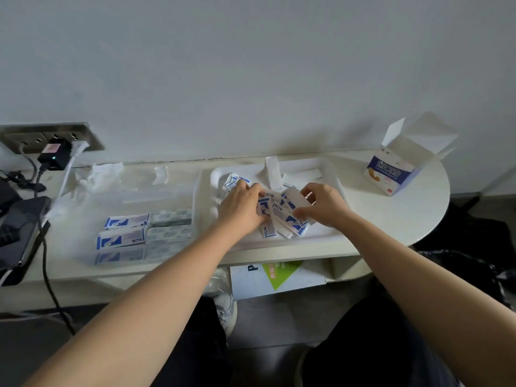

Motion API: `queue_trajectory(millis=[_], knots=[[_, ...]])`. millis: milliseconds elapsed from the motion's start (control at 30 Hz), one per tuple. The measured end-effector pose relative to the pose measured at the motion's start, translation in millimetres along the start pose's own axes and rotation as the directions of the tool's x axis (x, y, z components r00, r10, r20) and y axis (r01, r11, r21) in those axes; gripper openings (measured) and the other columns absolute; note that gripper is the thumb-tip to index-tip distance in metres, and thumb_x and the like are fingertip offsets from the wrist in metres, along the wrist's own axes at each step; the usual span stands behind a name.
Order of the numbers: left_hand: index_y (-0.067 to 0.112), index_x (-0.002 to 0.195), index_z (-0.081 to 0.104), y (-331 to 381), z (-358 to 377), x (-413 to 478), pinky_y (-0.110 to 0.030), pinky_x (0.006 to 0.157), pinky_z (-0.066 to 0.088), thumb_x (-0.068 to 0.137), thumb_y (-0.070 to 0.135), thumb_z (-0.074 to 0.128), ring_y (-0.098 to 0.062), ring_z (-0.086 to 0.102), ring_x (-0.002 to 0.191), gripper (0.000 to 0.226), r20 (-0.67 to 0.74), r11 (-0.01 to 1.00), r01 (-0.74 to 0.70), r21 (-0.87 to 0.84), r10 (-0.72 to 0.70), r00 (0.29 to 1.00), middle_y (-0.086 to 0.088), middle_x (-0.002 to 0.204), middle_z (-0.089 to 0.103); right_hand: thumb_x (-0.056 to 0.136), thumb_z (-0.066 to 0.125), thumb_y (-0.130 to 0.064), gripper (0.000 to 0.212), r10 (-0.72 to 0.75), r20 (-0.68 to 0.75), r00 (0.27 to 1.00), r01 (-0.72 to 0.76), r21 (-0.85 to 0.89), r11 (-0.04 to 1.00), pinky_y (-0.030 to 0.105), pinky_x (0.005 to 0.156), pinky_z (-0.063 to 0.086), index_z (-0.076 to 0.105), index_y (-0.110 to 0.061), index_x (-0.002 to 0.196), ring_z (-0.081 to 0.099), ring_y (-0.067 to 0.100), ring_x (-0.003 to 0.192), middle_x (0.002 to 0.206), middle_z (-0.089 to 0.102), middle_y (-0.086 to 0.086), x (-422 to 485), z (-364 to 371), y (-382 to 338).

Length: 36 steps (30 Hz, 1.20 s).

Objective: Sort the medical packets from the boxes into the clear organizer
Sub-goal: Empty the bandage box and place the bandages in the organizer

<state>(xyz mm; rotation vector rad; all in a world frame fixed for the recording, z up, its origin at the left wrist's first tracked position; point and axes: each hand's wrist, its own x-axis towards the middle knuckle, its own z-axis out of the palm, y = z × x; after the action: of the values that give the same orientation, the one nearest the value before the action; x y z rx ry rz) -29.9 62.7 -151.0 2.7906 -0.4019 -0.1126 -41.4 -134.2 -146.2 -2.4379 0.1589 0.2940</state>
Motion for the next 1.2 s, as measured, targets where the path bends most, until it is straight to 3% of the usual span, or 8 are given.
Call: queue_trajectory(millis=[133,267,400,533,700,833,1033,1200], knots=[[0.021,0.126,0.052,7.9,0.5,4.7,-0.023,0.070,0.036,0.086,0.033,0.064,-0.014,0.048,0.093,0.043,-0.099,0.995,-0.066,-0.071,0.059,0.993,-0.003,0.117,0.047,0.074,0.079,-0.022,0.031,-0.035,-0.032,0.999,0.037,0.064,0.997,0.018,0.050,0.040,0.056,-0.017,0.095,0.056,0.005,0.064,0.082,0.062,-0.005,0.2,-1.5,3.8],[0.019,0.130,0.052,22.4,1.6,12.4,-0.026,0.081,0.043,0.090,0.030,0.060,-0.016,0.052,0.094,0.042,-0.131,0.949,-0.069,-0.309,0.030,0.991,-0.003,0.115,0.047,0.073,0.079,-0.020,0.023,-0.072,-0.005,0.997,0.072,0.218,0.973,0.042,0.069,0.059,0.062,-0.015,0.087,0.069,0.021,0.075,0.084,0.071,0.004,0.9,-6.3,6.7],[0.018,0.102,0.069,31.5,3.2,15.0,-0.026,0.077,0.047,0.088,0.027,0.065,-0.013,0.061,0.084,0.017,-0.037,0.823,0.005,-0.568,-0.032,0.999,0.004,0.096,0.064,0.075,0.079,-0.018,0.025,-0.097,0.057,0.994,0.077,0.284,0.956,0.041,0.073,0.059,0.062,-0.014,0.093,0.070,0.021,0.077,0.084,0.073,0.004,-3.8,-13.3,6.6],[0.014,0.081,0.066,35.4,4.2,15.9,-0.030,0.070,0.049,0.088,0.022,0.064,-0.016,0.061,0.072,0.010,0.039,0.665,0.160,-0.729,-0.193,0.980,-0.001,0.080,0.068,0.076,0.078,-0.023,0.025,-0.062,-0.056,0.996,0.076,0.294,0.953,0.032,0.060,0.050,0.056,-0.015,0.083,0.062,0.020,0.066,0.078,0.071,0.006,-4.9,-14.8,11.5],[0.009,0.091,0.066,38.8,5.4,16.2,-0.031,0.063,0.058,0.092,0.010,0.058,-0.025,0.071,0.069,0.009,0.265,0.329,0.338,-0.882,-0.247,0.932,-0.014,0.088,0.073,0.076,0.076,-0.012,0.030,-0.196,-0.191,0.962,0.225,0.145,0.964,0.015,0.061,0.044,0.051,-0.026,0.066,0.063,0.015,0.079,0.085,0.070,0.002,-4.6,-7.3,11.1],[0.000,0.098,0.065,39.7,6.0,16.4,-0.035,0.070,0.061,0.095,0.002,0.049,-0.029,0.071,0.073,0.016,0.384,0.122,0.416,-0.901,-0.221,0.897,-0.019,0.089,0.071,0.075,0.074,-0.012,0.032,-0.309,-0.187,0.932,0.316,0.006,0.949,0.035,0.066,0.052,0.048,-0.028,0.067,0.060,0.017,0.076,0.082,0.067,0.001,-3.2,1.2,11.5],[-0.003,0.092,0.060,36.4,-1.0,12.4,-0.030,0.061,0.060,0.097,0.000,0.043,-0.028,0.069,0.066,0.018,0.398,0.054,0.420,-0.906,-0.229,0.888,-0.022,0.084,0.068,0.077,0.077,-0.020,0.023,-0.359,-0.197,0.912,0.357,-0.047,0.933,0.027,0.062,0.045,0.054,-0.020,0.074,0.053,0.012,0.069,0.075,0.058,-0.006,-1.5,1.2,16.3],[0.001,0.091,0.061,32.9,-0.1,10.8,-0.035,0.064,0.061,0.094,0.002,0.050,-0.030,0.070,0.070,0.012,0.359,0.224,0.413,-0.883,-0.246,0.900,-0.022,0.092,0.070,0.082,0.071,-0.014,0.017,-0.270,-0.228,0.935,0.296,0.086,0.951,0.026,0.066,0.050,0.054,-0.016,0.081,0.063,0.016,0.075,0.081,0.065,-0.001,0.7,-0.8,14.5]])
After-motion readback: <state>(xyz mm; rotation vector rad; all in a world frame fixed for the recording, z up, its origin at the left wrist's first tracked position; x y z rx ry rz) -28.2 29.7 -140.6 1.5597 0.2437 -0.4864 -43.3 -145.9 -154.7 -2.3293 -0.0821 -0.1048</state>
